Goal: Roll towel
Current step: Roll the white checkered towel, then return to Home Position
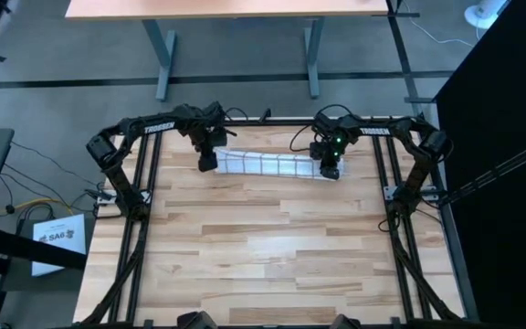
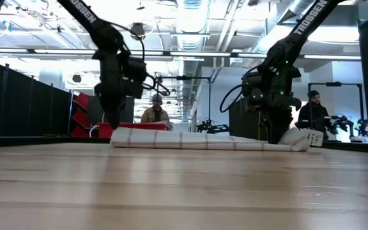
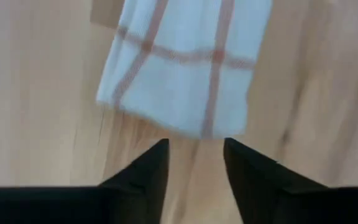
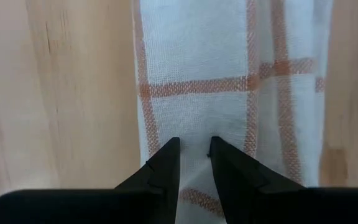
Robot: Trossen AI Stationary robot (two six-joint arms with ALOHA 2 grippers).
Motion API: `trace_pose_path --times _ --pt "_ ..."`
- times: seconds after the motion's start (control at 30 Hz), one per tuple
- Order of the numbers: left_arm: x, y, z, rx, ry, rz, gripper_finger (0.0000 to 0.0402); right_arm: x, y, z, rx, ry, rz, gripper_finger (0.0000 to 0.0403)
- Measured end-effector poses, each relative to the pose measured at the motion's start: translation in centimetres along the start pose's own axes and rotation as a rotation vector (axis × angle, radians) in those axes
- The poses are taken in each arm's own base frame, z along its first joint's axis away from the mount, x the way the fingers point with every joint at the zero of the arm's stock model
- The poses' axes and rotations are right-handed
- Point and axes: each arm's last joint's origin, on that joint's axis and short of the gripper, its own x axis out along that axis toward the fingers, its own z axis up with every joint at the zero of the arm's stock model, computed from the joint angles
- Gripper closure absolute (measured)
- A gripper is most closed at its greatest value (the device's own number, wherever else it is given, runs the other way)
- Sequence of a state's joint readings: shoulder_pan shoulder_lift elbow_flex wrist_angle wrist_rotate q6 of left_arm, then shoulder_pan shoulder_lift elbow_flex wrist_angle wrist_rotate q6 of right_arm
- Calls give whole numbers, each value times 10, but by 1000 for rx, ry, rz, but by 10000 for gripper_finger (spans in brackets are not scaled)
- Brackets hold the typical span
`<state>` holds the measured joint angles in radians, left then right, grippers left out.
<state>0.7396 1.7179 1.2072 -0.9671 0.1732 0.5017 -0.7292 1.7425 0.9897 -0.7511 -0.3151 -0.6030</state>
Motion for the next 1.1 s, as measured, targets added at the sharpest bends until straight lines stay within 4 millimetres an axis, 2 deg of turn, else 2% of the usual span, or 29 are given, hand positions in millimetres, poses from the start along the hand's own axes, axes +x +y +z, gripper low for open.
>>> trace_pose_path --times 0.13,0.27,0.37,0.47,0.5,0.6,0.7,0.83,0.97,1.1 --pt "-24 -12 5 4 -58 10 222 -17 7 0 -8 -20 -14 326" --pt "-41 -30 9 31 -157 -10 225 -41 19 -2 29 -83 -24 326" --pt "-51 -48 10 79 -237 -73 272 -65 34 -3 81 -220 45 334" --pt "-58 -62 9 129 -360 -164 364 -90 50 -7 93 -375 122 370" --pt "-60 -65 7 139 -403 -201 382 -98 56 -9 89 -423 144 385" --pt "-69 -72 0 152 -555 -255 397 -121 73 -17 100 -566 153 398" --pt "-77 -80 -12 157 -704 -268 400 -136 87 -27 87 -781 116 402" --pt "-83 -88 -32 95 -873 -269 401 -140 100 -44 90 -1054 112 403" --pt "-80 -94 -50 19 -1011 -302 402 -129 107 -62 95 -1233 142 403" --pt "-63 -98 -74 -151 -962 -306 402 -106 109 -79 155 -1280 161 403"
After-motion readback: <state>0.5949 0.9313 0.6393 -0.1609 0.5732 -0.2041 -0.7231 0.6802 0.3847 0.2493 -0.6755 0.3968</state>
